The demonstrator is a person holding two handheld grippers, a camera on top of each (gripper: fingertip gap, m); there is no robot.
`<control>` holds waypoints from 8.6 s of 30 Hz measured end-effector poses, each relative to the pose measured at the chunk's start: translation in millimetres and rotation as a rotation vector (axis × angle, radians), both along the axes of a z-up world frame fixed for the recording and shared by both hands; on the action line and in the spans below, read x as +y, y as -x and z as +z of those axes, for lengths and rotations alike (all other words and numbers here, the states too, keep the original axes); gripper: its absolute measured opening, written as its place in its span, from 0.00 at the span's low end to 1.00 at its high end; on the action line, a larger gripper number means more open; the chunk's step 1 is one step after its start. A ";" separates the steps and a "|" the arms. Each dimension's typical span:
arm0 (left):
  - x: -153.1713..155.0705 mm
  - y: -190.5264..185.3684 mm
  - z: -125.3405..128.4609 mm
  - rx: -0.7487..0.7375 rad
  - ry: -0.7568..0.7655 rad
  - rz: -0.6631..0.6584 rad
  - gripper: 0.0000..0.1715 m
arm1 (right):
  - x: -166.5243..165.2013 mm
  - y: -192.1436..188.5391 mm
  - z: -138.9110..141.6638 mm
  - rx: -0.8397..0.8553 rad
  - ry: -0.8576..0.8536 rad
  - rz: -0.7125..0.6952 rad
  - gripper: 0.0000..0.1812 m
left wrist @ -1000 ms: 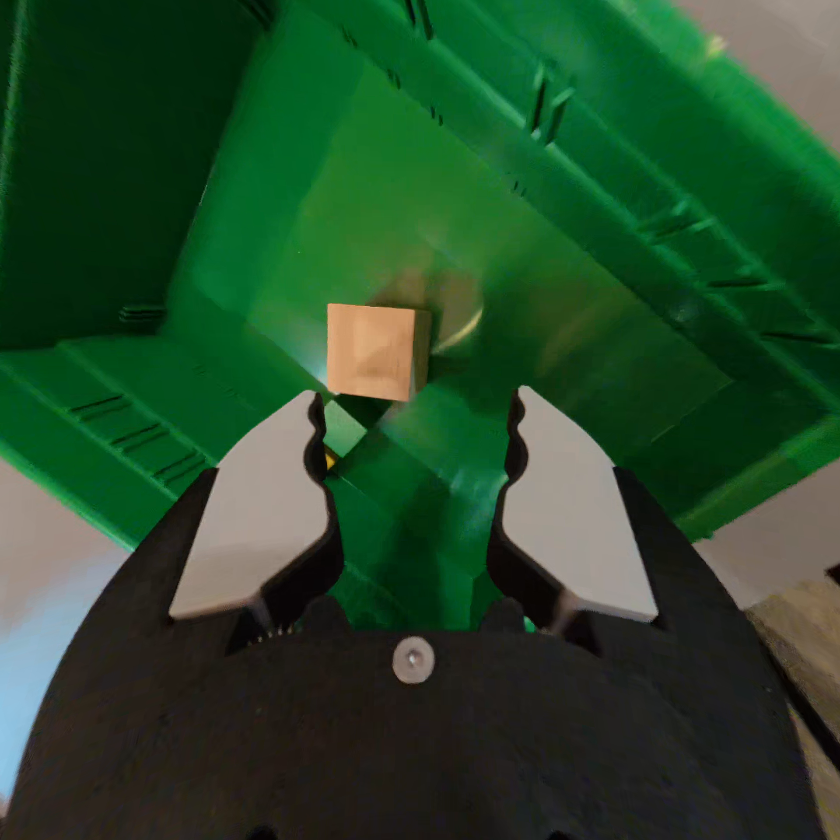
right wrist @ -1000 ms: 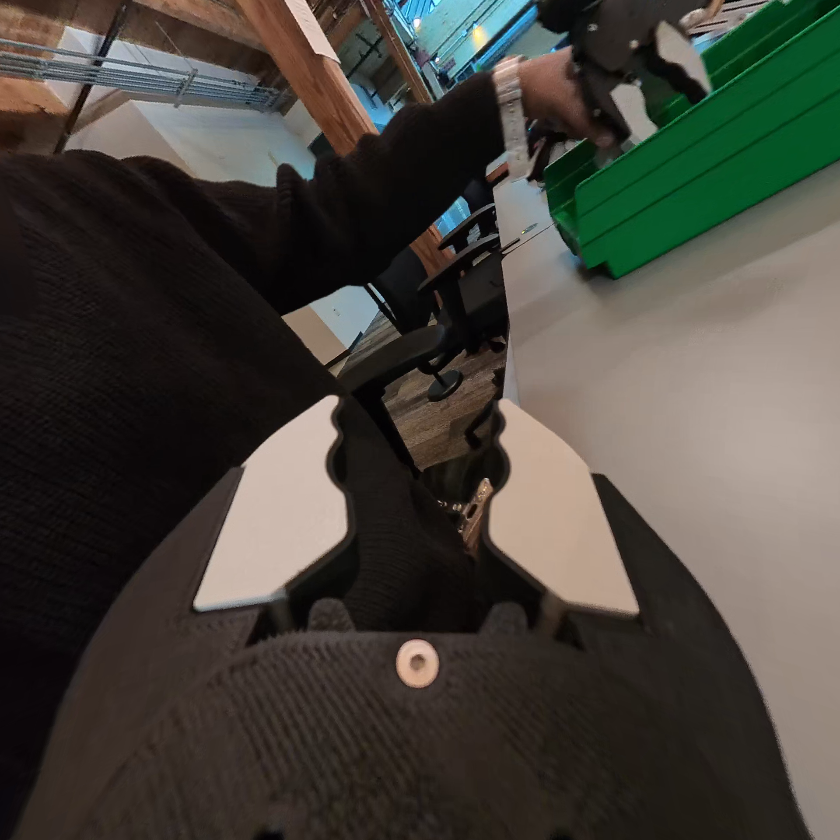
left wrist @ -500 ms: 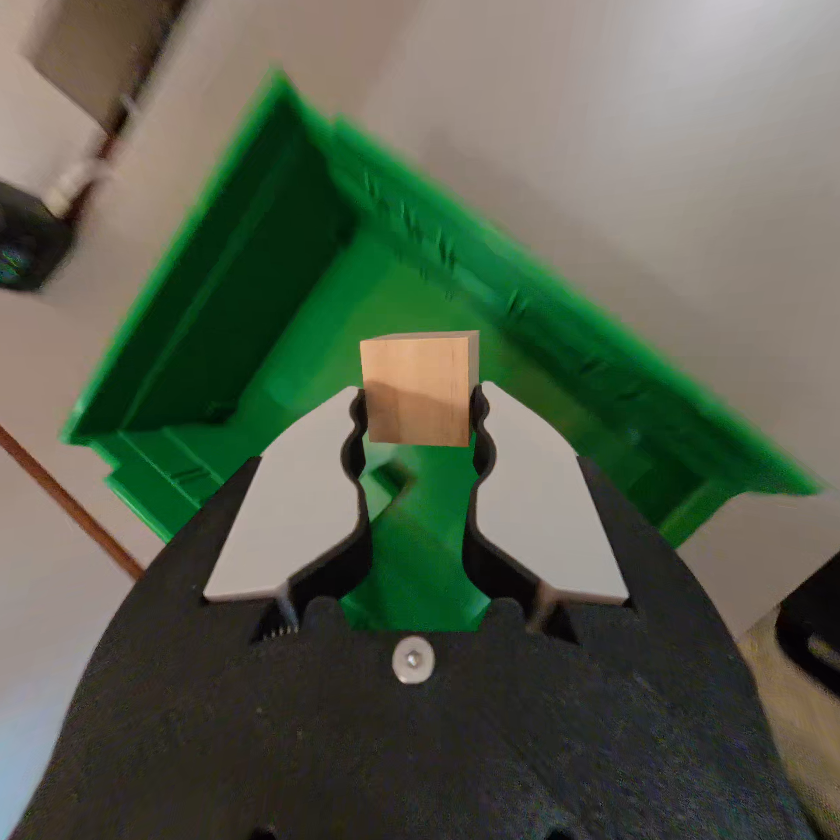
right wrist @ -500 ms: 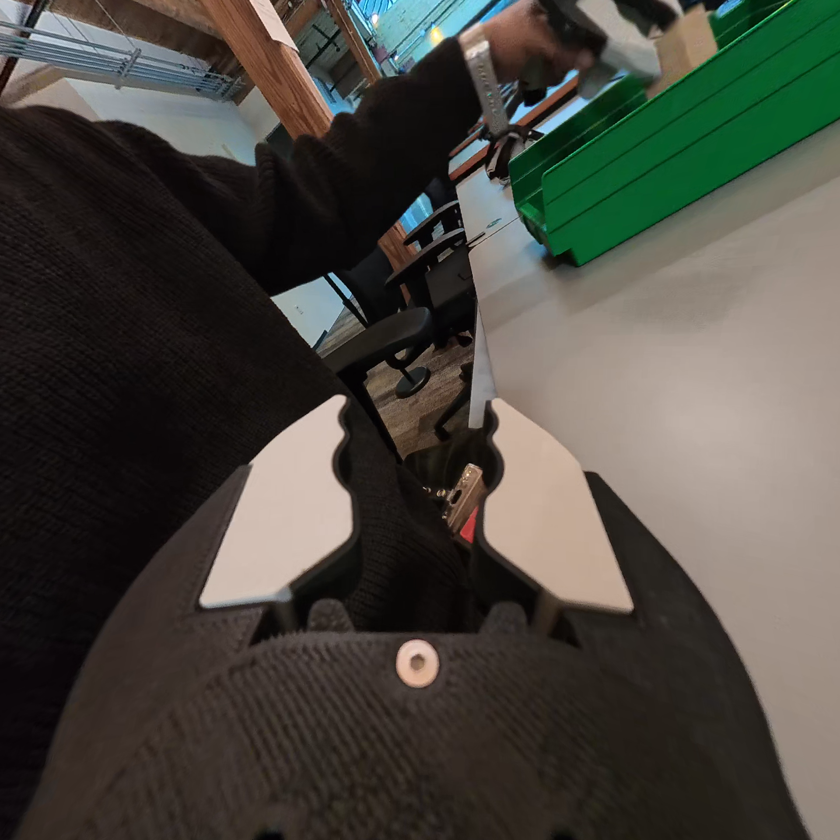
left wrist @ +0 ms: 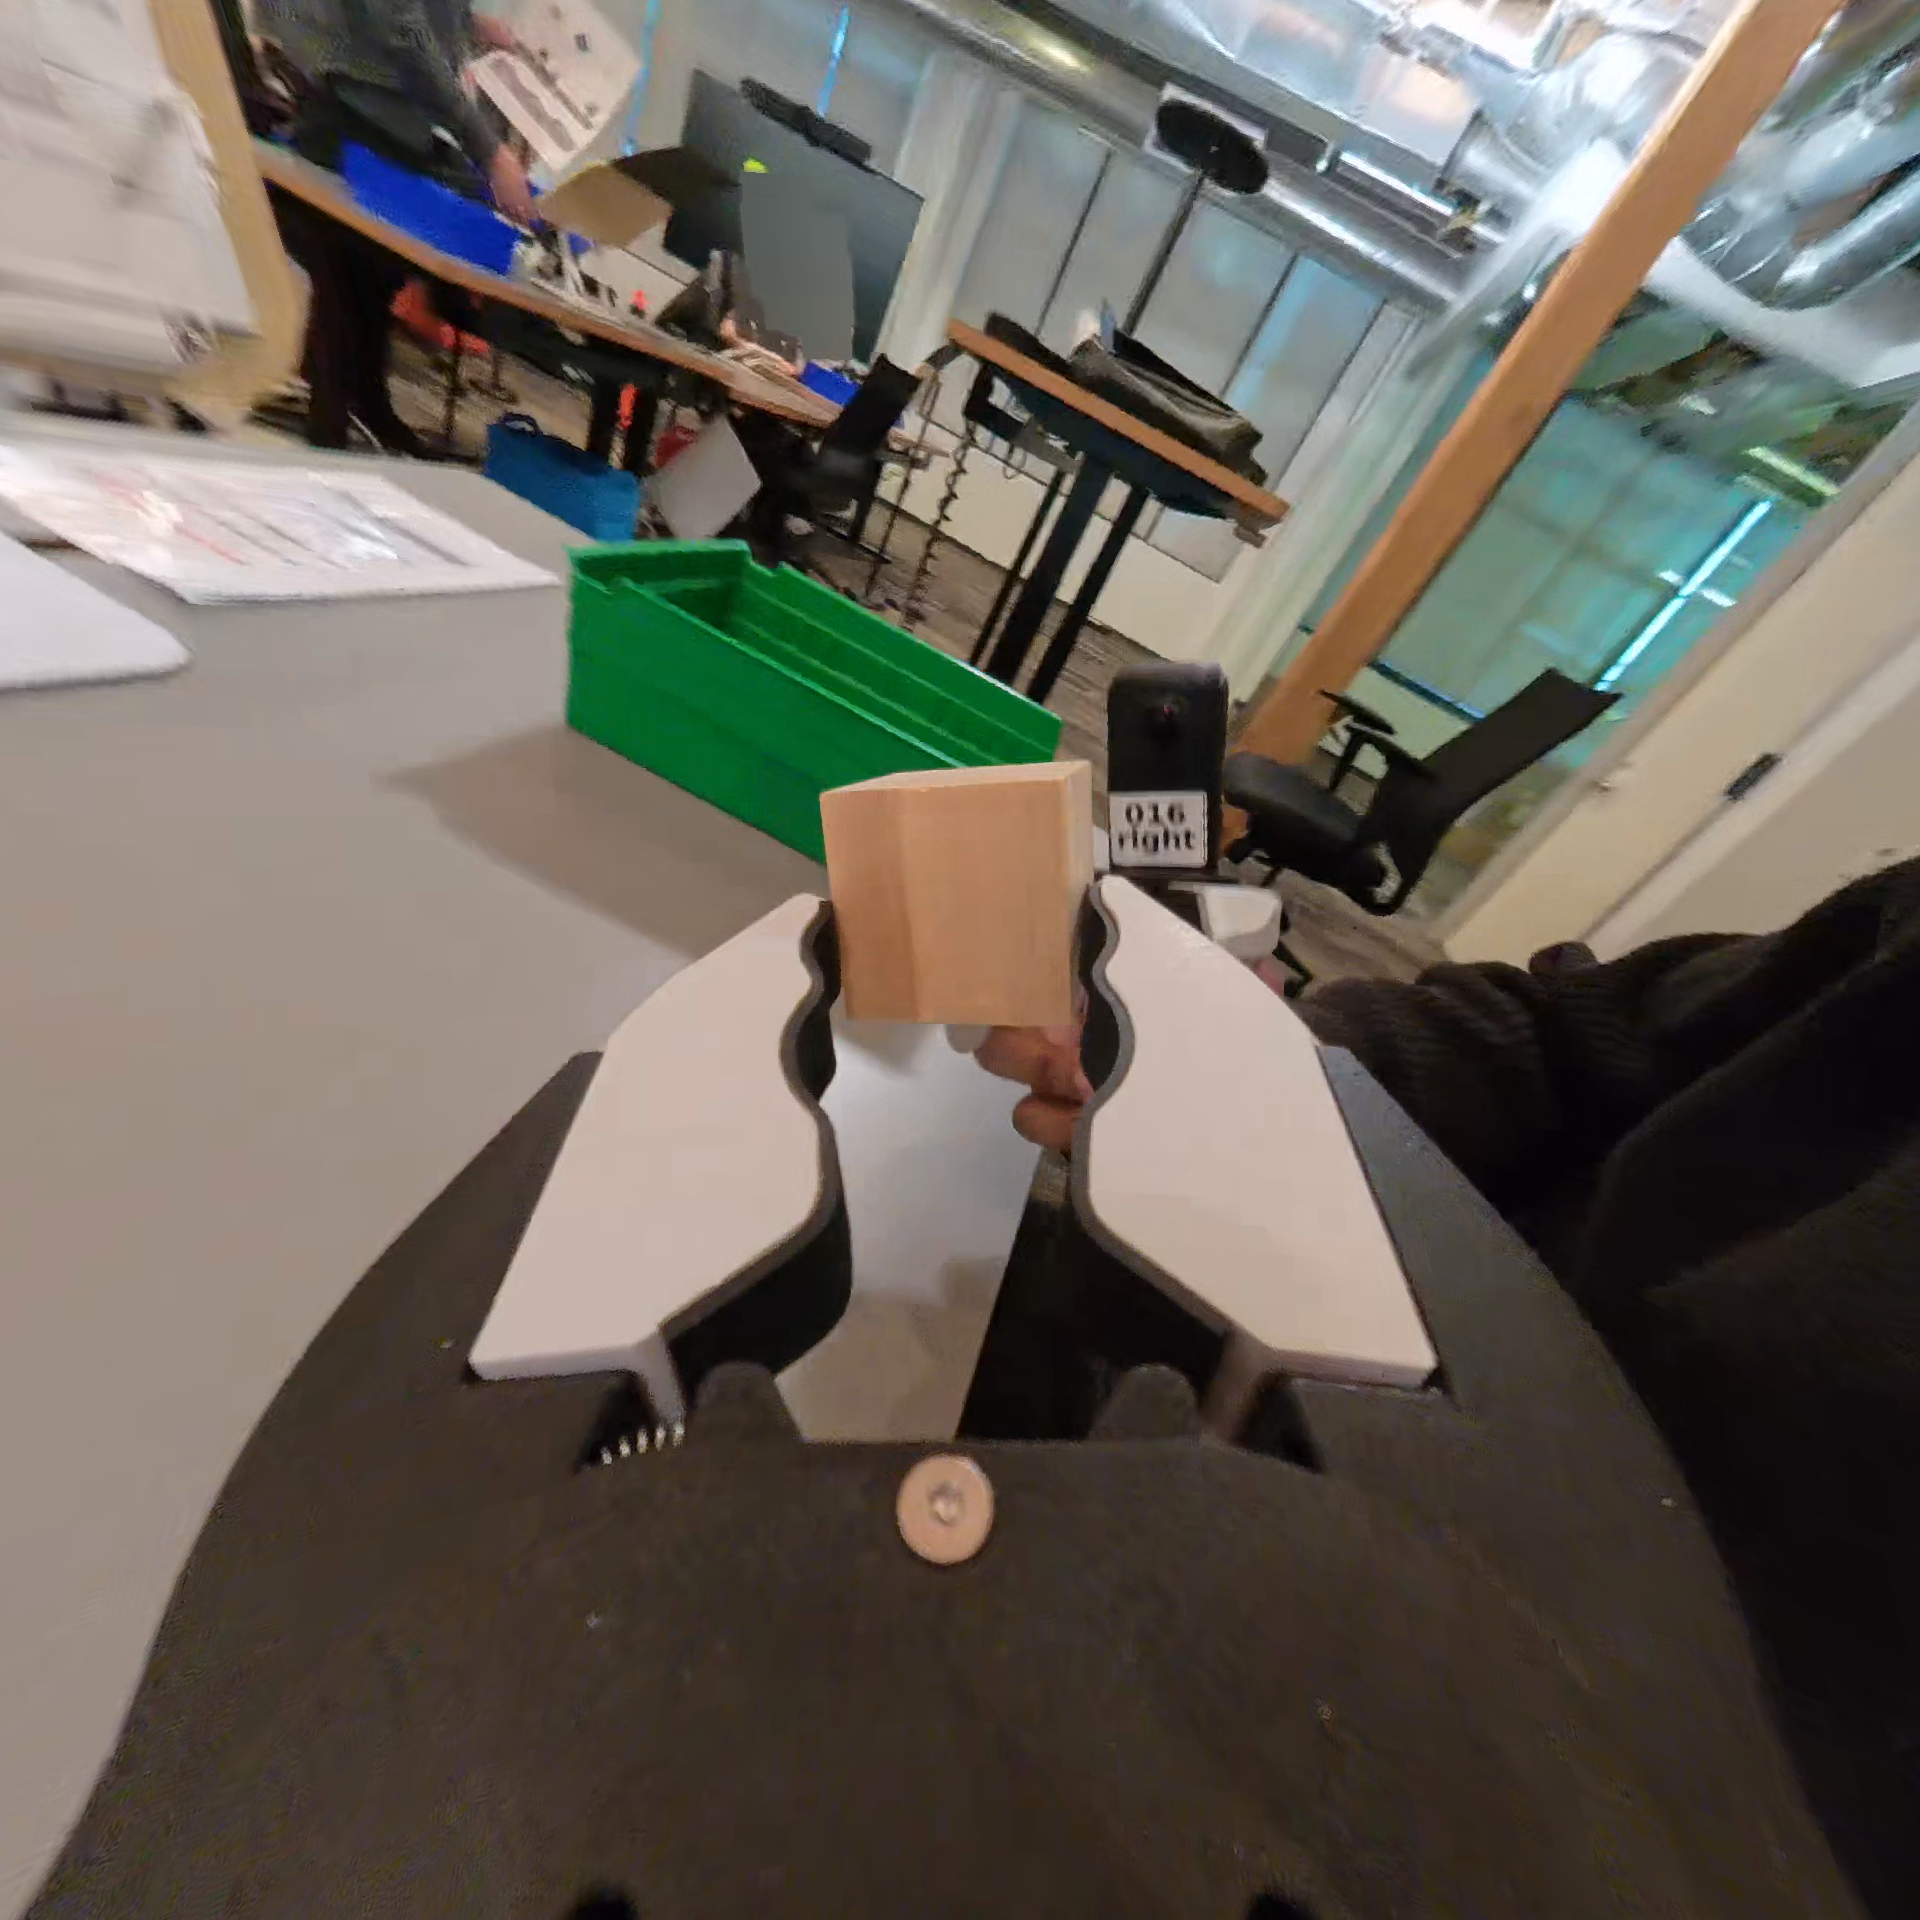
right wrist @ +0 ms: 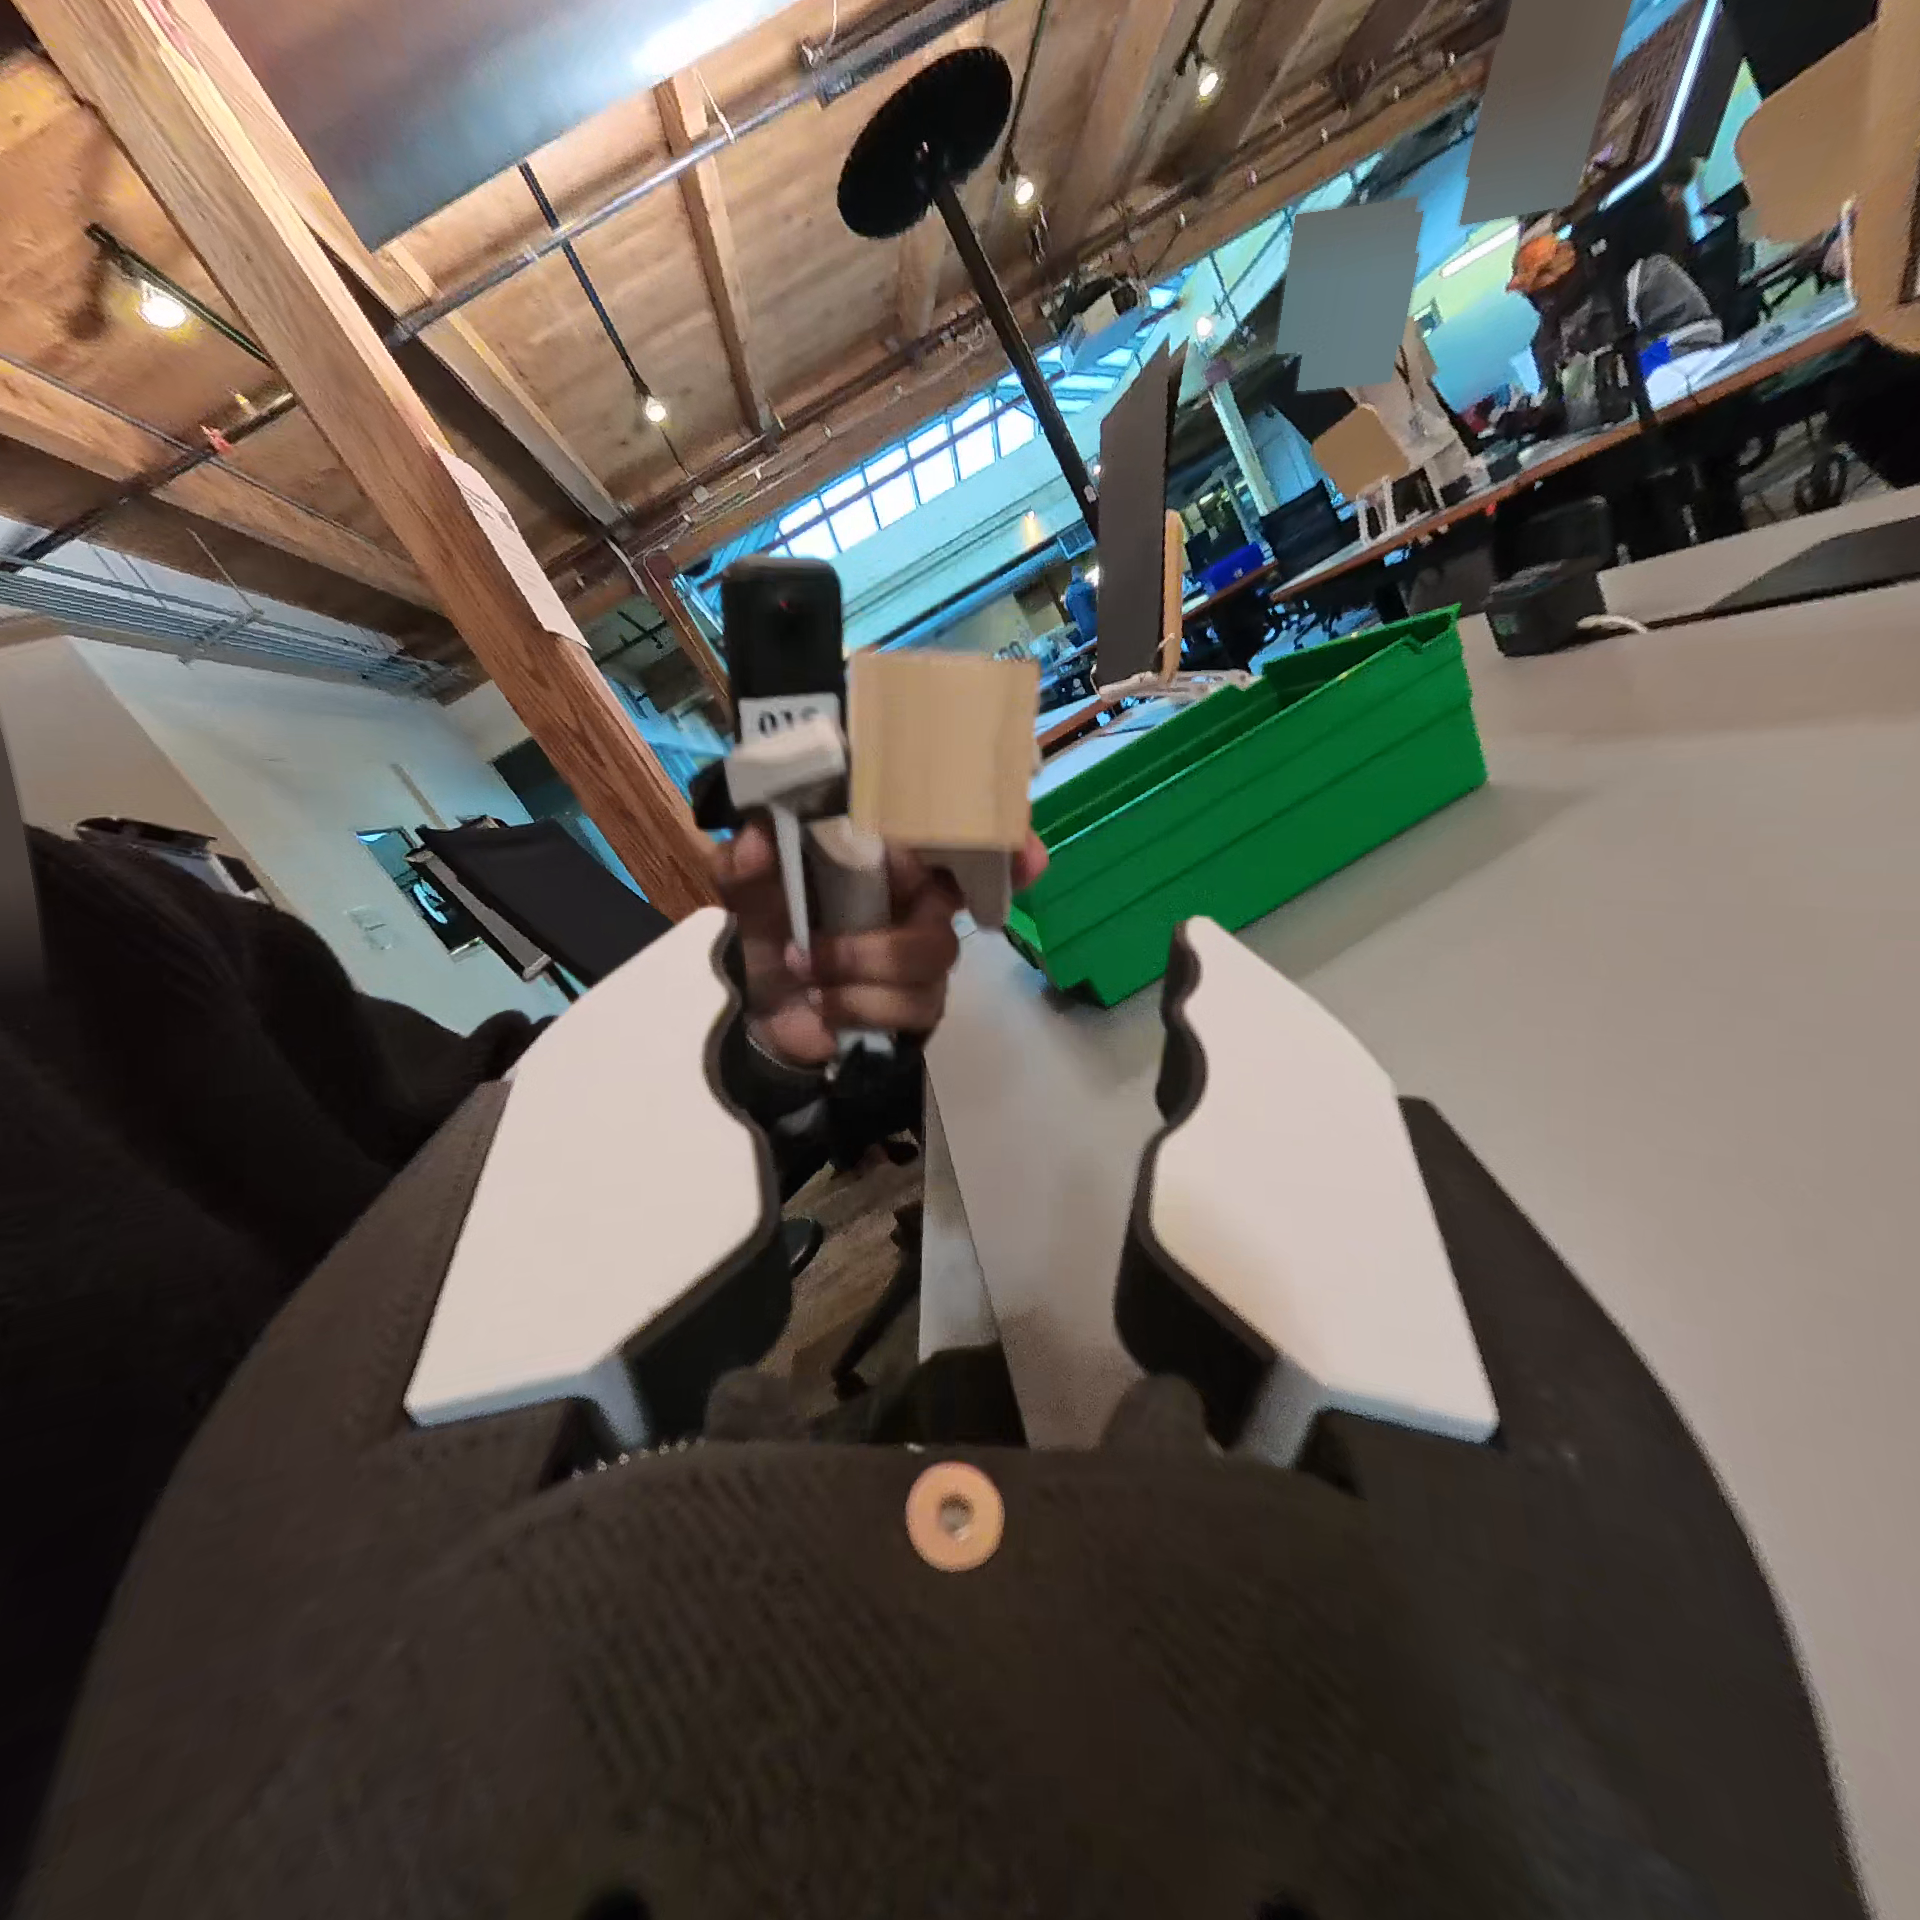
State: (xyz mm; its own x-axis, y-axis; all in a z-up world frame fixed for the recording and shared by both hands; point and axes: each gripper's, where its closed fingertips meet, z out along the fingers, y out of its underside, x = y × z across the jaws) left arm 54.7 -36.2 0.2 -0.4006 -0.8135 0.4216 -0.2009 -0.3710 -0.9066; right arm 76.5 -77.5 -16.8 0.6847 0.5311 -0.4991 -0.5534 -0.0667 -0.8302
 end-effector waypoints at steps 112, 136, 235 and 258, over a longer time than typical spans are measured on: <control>-28.6 -11.0 -63.5 0.100 0.317 -0.120 0.28 | 11.6 6.3 -44.7 0.034 0.227 0.117 0.23; -16.6 -8.9 -75.4 0.107 0.013 -0.085 0.29 | -62.7 -221.2 56.0 -0.652 0.287 -0.410 0.23; 378.5 173.0 -127.7 1.226 -1.332 -0.040 0.36 | -26.6 4.4 16.8 -0.336 0.131 0.088 0.45; 360.2 113.4 -84.7 0.951 -1.116 0.119 0.17 | -32.0 -2.9 -2.4 -0.338 0.215 0.046 0.39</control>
